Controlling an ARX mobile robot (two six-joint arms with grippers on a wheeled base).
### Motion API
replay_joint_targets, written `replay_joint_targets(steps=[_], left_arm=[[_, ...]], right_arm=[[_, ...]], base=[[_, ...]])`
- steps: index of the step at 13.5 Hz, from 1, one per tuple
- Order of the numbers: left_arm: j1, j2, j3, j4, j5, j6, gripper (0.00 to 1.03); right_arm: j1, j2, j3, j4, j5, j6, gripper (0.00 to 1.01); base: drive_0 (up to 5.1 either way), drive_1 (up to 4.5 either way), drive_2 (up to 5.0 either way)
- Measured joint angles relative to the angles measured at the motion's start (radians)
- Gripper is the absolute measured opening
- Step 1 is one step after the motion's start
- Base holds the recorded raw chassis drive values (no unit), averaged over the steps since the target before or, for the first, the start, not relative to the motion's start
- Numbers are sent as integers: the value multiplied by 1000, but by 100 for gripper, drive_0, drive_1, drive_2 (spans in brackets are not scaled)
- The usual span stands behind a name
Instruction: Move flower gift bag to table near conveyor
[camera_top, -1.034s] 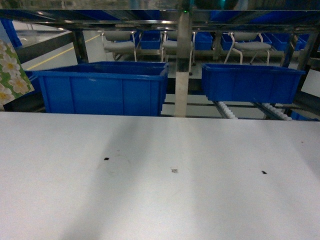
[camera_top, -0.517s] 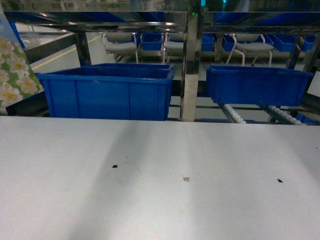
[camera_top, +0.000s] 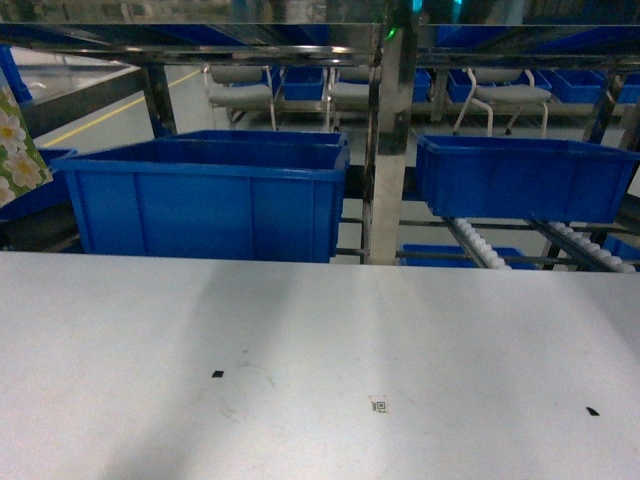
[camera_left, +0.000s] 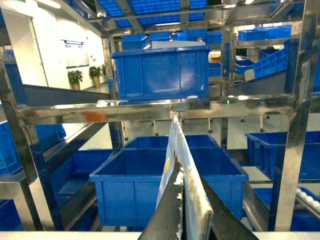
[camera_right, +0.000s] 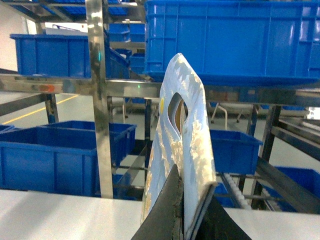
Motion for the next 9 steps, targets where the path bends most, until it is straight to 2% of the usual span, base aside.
replay_joint_targets(steps=[3,5,6,8,9], left_arm=[[0,0,0,0,0,0,2],[0,0,0,0,0,0,2],[0,0,0,0,0,0,2],[0,0,0,0,0,0,2],[0,0,0,0,0,0,2]], right_arm=[[-113,325,-118,369,-150,-19,2],[-123,665,-120,727,-190,-52,2],[-130,830,-103,867,-219,-63,2],[-137,1107,-79,1045,-255,-80,2],[-144,1213,-63,1047,-270,-91,2]], base=[[0,0,0],[0,0,0],[0,0,0],[0,0,0],[0,0,0]])
